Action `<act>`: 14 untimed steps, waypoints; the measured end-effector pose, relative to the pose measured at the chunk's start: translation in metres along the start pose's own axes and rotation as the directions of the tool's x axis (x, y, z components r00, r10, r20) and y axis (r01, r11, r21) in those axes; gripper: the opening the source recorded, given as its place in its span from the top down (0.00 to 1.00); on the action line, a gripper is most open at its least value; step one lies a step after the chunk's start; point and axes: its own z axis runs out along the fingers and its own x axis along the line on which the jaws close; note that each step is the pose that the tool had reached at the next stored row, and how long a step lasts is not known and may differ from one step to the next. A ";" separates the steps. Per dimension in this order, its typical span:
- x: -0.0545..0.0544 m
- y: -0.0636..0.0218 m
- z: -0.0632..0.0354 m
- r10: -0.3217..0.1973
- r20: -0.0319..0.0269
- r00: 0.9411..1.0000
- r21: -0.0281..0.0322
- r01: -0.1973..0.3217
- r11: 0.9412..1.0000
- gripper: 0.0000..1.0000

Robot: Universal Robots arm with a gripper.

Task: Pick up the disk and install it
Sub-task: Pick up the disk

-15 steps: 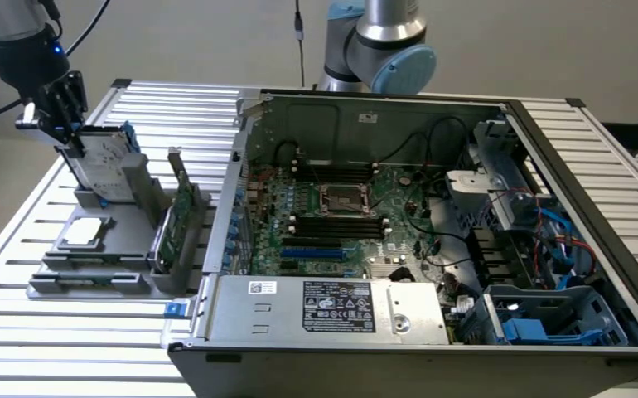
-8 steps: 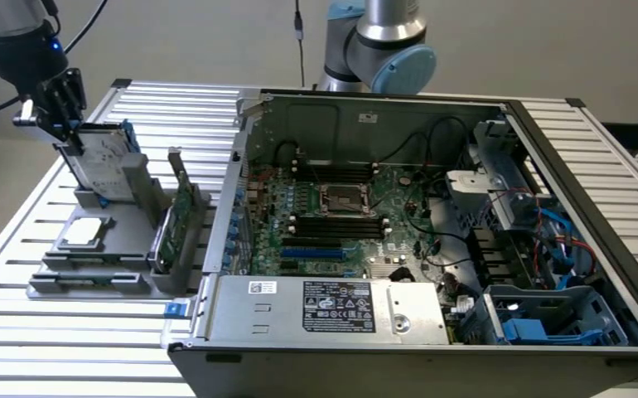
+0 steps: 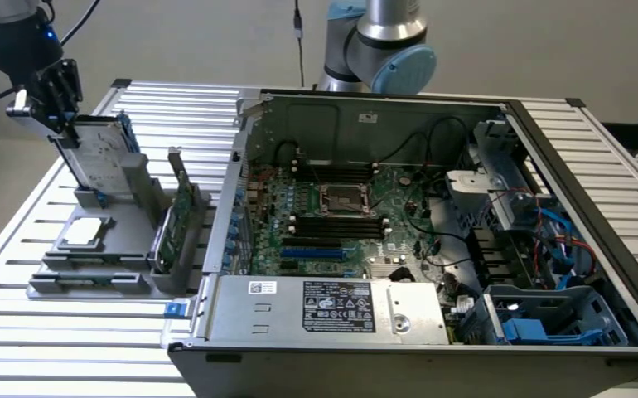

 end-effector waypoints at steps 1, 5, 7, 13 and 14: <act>0.000 0.0000 -0.0026 0.000 0.000 1.000 0.000 0.000 1.000 0.67; 0.000 0.0001 -0.0131 0.000 0.000 1.000 -0.001 0.000 1.000 0.67; 0.000 0.0001 -0.0196 0.000 0.000 1.000 -0.001 0.000 1.000 0.67; 0.000 0.0000 -0.0341 0.000 0.000 1.000 -0.001 0.000 1.000 0.67; 0.000 -0.0001 -0.0343 0.000 0.000 1.000 0.000 0.000 1.000 0.67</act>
